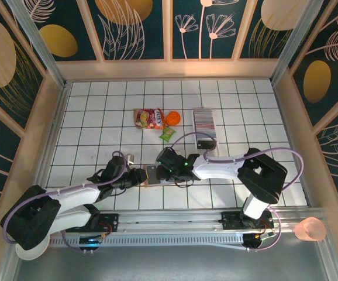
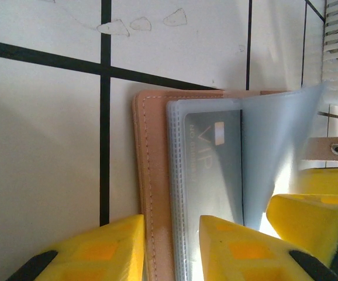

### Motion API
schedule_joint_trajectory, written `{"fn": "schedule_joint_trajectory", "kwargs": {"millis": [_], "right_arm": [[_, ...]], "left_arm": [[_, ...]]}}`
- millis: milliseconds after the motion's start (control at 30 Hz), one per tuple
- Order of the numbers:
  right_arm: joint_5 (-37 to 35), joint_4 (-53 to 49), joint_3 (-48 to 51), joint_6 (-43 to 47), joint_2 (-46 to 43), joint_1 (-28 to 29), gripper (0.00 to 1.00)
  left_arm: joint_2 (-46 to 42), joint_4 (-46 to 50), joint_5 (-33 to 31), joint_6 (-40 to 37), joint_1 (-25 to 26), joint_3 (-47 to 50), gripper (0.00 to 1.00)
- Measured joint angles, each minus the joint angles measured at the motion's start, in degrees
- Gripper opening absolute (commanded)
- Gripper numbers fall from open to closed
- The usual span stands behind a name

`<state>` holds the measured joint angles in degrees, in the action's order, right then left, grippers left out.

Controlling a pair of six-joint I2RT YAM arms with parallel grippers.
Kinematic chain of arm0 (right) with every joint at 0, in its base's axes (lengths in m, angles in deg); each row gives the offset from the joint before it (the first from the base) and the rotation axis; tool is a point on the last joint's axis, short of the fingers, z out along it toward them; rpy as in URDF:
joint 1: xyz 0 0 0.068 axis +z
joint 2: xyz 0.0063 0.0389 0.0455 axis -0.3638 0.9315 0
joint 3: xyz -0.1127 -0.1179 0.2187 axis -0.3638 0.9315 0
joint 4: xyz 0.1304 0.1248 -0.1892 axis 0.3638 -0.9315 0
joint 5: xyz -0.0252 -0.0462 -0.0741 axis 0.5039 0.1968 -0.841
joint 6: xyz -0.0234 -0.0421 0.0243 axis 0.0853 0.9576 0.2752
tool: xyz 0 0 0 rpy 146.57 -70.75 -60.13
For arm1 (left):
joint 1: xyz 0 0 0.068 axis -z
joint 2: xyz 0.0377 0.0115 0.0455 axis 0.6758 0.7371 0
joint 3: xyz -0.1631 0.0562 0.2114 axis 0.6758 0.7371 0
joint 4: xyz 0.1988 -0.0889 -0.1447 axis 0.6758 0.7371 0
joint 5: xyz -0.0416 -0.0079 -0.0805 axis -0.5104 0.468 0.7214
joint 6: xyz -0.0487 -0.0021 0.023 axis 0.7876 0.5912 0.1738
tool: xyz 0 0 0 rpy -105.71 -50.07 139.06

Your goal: Put the credit cards into the card holder

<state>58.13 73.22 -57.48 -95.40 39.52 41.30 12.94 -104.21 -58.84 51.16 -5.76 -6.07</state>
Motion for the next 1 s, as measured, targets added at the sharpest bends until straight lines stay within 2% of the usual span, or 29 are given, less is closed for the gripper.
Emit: {"fn": "schedule_joint_trajectory", "kwargs": {"millis": [333,633,733,1000], "right_arm": [[0.0,2.8,1.4,-0.6,-2.2,0.3,0.6],[-0.3,2.5,1.3,-0.4,-3.4,0.9,0.75],[-0.3,2.8,1.3,-0.7,-4.2,0.9,0.86],[-0.6,4.2,2.1,-0.2,-5.9,1.2,0.99]], "left_arm": [[0.2,-0.2,-0.1,0.0,0.0,0.0,0.27],[0.3,-0.2,-0.2,0.0,0.0,0.0,0.26],[0.4,-0.3,-0.2,0.0,0.0,0.0,0.25],[0.4,-0.4,-0.3,0.0,0.0,0.0,0.25]]}}
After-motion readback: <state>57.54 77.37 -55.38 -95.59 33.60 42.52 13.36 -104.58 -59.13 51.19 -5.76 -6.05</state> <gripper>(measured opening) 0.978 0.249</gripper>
